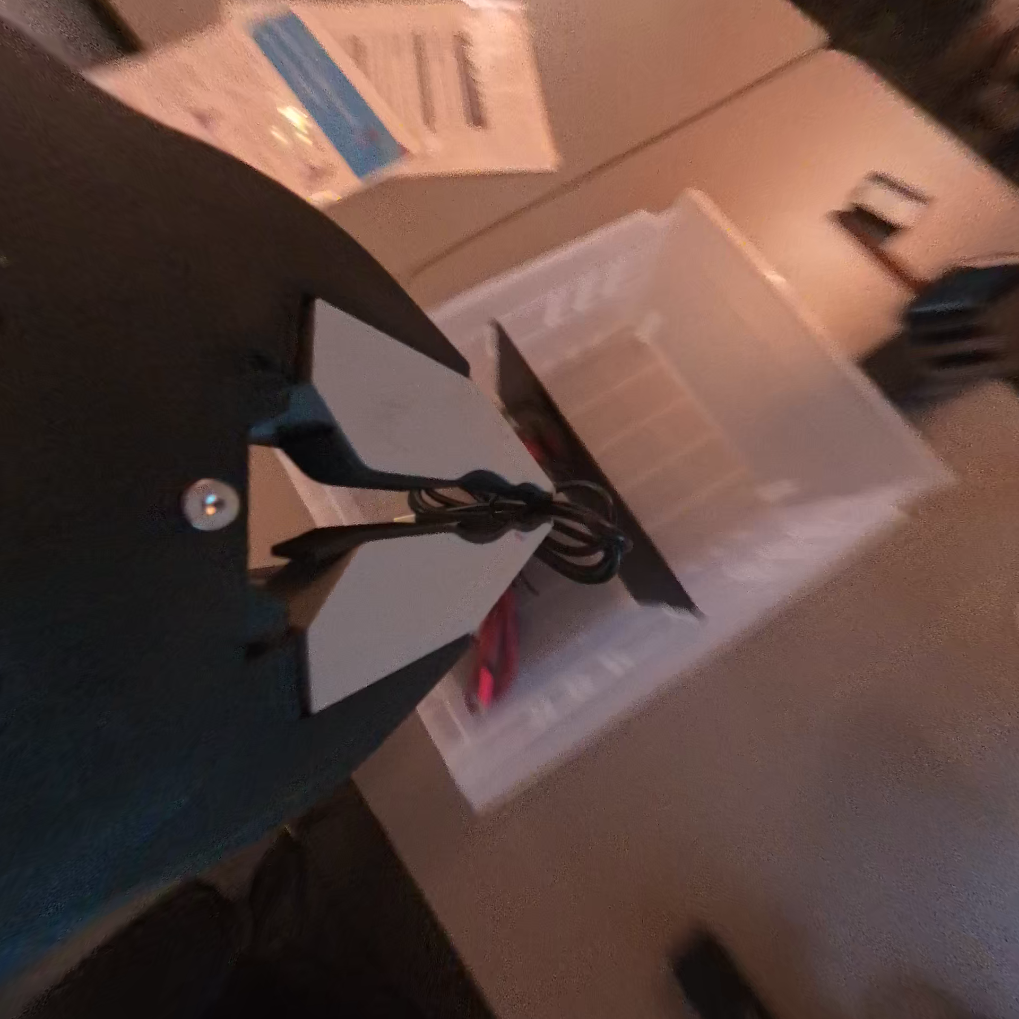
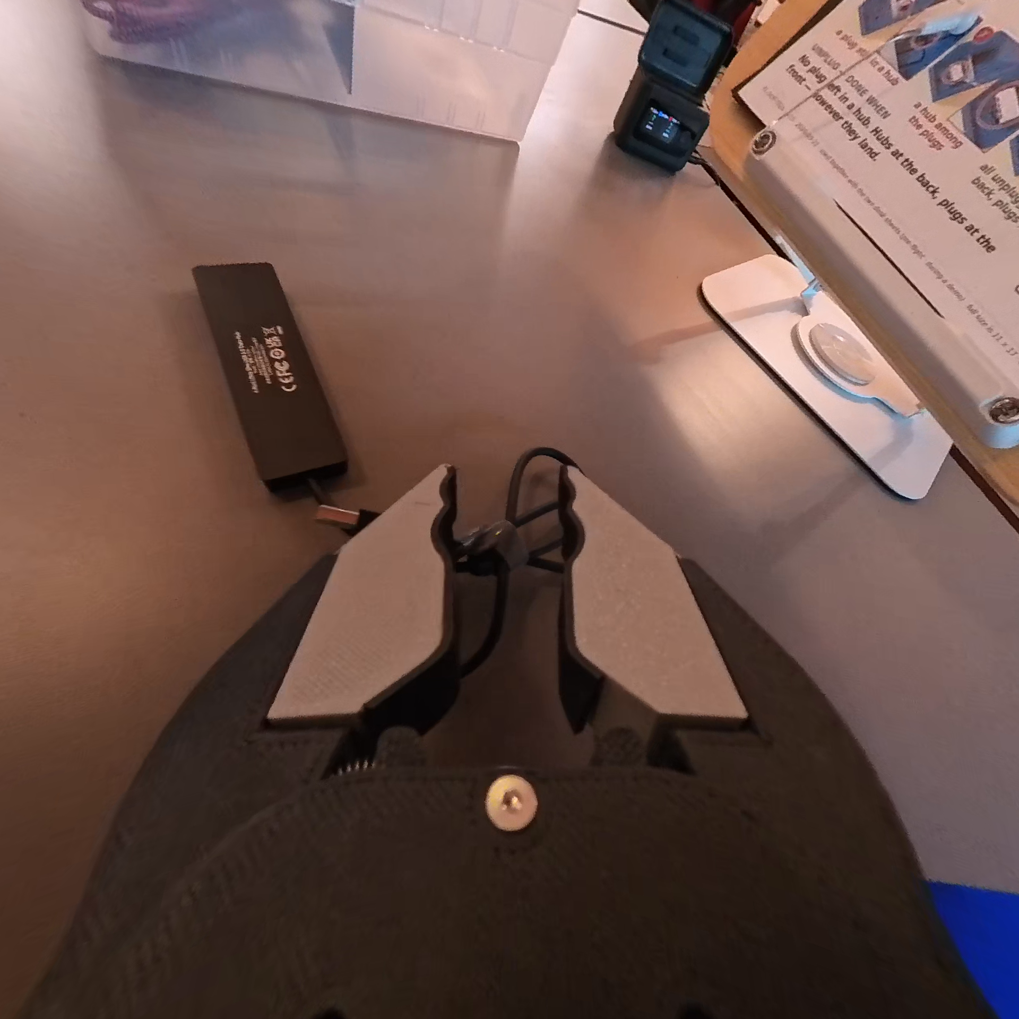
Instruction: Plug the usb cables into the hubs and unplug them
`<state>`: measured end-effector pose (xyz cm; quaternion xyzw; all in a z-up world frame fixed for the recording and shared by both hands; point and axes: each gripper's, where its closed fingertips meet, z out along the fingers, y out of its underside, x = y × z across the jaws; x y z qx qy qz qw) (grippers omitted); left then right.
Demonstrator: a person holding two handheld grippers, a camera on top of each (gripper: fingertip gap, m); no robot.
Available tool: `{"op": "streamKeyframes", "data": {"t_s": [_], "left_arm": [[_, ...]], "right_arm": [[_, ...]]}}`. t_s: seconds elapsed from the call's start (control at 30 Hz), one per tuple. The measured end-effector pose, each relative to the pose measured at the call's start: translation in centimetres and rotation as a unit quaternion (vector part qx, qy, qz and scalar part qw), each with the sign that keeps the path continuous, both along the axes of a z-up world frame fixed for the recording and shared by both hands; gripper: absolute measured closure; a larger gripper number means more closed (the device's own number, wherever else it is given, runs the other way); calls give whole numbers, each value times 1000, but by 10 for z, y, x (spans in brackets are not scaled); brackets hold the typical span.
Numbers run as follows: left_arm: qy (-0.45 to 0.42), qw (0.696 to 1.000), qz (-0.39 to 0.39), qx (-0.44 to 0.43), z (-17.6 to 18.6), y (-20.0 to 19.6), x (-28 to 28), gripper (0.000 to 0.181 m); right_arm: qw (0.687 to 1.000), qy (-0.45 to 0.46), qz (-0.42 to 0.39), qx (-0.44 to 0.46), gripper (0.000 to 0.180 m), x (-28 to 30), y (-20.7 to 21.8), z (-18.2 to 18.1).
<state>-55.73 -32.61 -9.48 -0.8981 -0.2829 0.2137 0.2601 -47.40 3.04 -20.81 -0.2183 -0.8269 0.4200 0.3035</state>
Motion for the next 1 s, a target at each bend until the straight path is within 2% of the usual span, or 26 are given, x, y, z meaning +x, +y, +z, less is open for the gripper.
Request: {"op": "streamKeyframes", "data": {"t_s": [0.1, 0.2, 0.37, 0.43, 0.47, 0.53, 0.57, 0.63, 0.7, 1.0], "left_arm": [[53, 989, -91, 99, 38, 65, 46, 179], [123, 964, -161, 174, 59, 116, 99, 181], [184, 890, -270, 319, 86, 168, 178, 180], [201, 853, -322, 359, 95, 182, 204, 181], [204, 845, -336, 363, 100, 190, 209, 181], [179, 851, -344, 354, 101, 202, 215, 180], [178, 843, -357, 361, 101, 208, 222, 180], [179, 825, -382, 376, 101, 219, 234, 180], [141, 830, -402, 359, 88, 226, 240, 180], [108, 820, -432, 359, 76, 235, 250, 180]], "right_arm": [[1000, 2, 13, -23, 143, 4, -1, 6], [997, 2, 39, -60, 139, 12, -5, 17], [985, 8, 92, -148, 136, 40, -22, 64], [971, -19, 141, -195, 136, 70, -45, 94], [962, -34, 173, -209, 136, 88, -60, 108], [948, -41, 232, -212, 137, 124, -91, 130], [948, -30, 244, -201, 141, 136, -104, 137], [954, 1, 246, -170, 142, 148, -123, 144], [955, 18, 253, -153, 143, 156, -137, 147], [952, -21, 262, -159, 172, 153, -156, 137]]}}
